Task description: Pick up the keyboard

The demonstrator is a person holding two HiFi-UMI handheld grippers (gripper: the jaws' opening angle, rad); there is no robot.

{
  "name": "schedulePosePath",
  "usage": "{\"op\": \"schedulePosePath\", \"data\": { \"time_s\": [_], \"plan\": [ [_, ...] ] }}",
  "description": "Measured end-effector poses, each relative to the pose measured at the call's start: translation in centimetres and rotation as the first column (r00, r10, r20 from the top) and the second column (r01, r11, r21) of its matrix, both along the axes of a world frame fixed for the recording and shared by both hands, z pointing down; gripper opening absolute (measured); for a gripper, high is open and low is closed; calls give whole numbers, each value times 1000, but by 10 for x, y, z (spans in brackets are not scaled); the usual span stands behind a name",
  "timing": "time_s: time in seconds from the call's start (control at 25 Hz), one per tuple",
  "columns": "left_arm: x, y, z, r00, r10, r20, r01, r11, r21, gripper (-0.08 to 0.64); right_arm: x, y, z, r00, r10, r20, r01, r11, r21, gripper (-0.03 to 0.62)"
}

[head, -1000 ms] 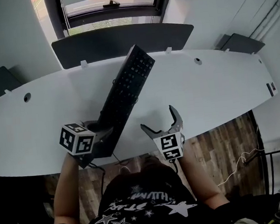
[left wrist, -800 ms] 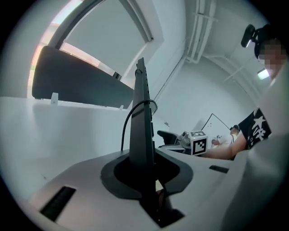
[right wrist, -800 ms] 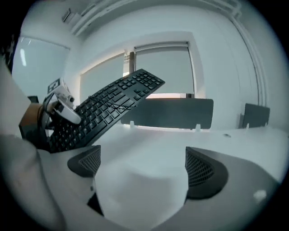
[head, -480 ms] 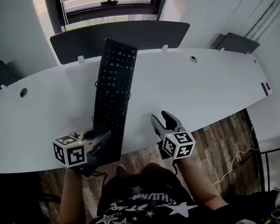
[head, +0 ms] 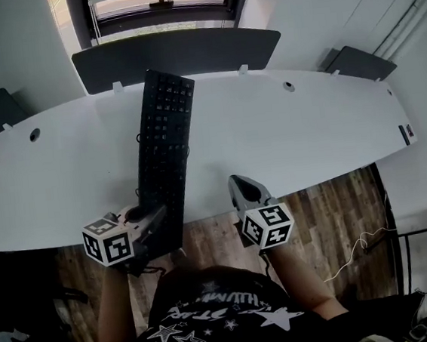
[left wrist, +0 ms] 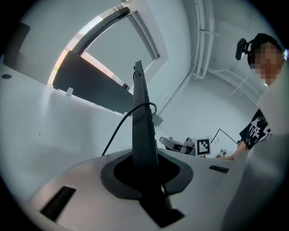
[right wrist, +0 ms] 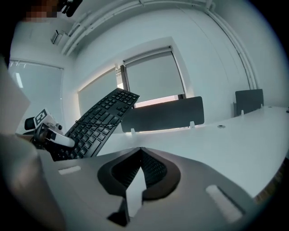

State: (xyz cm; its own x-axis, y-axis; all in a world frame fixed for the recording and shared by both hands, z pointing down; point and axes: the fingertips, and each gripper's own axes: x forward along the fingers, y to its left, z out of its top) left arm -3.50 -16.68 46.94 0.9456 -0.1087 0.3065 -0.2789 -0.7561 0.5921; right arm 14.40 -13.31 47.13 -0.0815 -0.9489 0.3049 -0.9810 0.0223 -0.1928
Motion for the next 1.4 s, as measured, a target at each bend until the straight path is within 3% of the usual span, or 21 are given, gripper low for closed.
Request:
{"op": "schedulePosePath", "data": {
  "time_s": [0.16, 0.32, 0.6, 1.12, 1.4],
  "plan": [
    [15, 28, -1, 1000, -18, -21, 17, 999, -31, 75, 2, 27, -5, 998, -67, 17, 67, 998, 15, 3],
    [28, 54, 1, 999, -37, 12, 37, 999, 4, 75, 13, 54, -1, 996, -80, 29, 79, 997, 10, 3],
    [48, 122, -3, 996, -91, 7, 91, 995, 28, 74, 20, 112, 7, 989, -130, 63, 130, 991, 6, 3],
    [47, 234, -8, 979, -198, -37, 200, 979, 31, 74, 19, 227, 34, 977, -193, 94, 197, 980, -30, 3],
    [41, 266, -21, 969, -245, -35, 247, 968, 50, 74, 18, 248, 34, 973, -205, 105, 209, 977, -36, 3]
  ]
}}
